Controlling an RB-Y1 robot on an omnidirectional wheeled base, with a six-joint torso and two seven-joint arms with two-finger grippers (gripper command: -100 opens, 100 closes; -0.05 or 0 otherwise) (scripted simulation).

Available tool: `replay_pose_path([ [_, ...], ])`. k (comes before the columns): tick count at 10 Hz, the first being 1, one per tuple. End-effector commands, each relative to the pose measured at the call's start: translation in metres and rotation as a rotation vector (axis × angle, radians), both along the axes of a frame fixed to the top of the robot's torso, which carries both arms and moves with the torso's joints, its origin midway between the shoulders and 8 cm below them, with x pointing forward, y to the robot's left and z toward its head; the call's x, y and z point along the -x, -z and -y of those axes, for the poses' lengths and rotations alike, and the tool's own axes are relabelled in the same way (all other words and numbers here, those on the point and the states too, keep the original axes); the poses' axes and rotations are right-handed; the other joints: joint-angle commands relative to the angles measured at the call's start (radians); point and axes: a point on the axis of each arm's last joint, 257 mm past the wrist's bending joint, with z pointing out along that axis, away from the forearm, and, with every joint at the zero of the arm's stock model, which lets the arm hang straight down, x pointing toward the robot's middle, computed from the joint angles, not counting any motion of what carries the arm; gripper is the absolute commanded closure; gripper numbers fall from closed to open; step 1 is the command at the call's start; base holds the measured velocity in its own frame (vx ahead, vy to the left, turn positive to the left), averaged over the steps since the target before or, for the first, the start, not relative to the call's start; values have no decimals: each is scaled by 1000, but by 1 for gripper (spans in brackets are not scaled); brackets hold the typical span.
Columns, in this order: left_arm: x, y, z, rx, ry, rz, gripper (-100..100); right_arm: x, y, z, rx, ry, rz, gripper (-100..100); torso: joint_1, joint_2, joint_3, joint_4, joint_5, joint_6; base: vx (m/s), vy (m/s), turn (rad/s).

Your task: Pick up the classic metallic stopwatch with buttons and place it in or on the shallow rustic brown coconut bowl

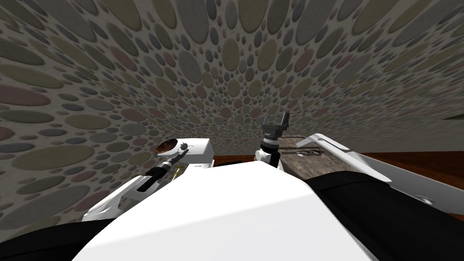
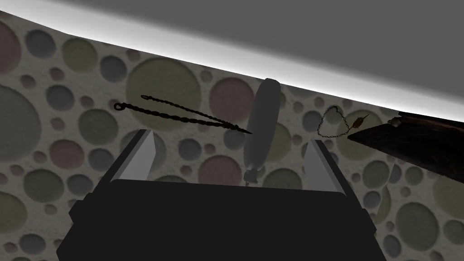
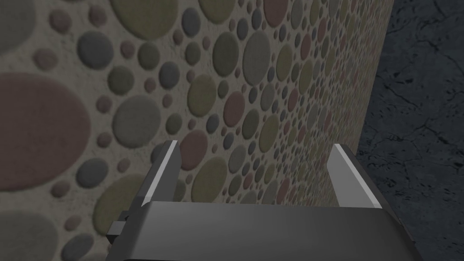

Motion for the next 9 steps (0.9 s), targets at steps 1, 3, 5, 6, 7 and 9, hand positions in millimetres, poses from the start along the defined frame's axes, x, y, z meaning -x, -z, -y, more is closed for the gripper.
replay_pose_path([
  [1,-2,-5,-19,-47,-12,-12,-100,0,0,0,0,0,0,0,0,0,0,0,0,0,16,-24,-89],
  [3,-6,-14,-43,-108,-24,-25,-100,0,0,0,0,0,0,0,0,0,0,0,0,0,17,-23,-113],
  [5,-7,-16,-47,-115,-25,-26,-100,0,0,0,0,0,0,0,0,0,0,0,0,0,13,-16,-71],
  [6,-7,-17,-48,-119,-26,-27,0,0,0,0,0,0,0,0,1,1,0,0,0,-1,0,0,0],
  [7,-7,-17,-48,-118,-26,-27,-100,0,0,0,0,0,0,0,1,1,1,0,0,-1,0,0,0],
  [9,-7,-17,-48,-119,-26,-27,100,0,0,0,0,0,0,0,2,2,1,0,1,-1,0,0,0],
])
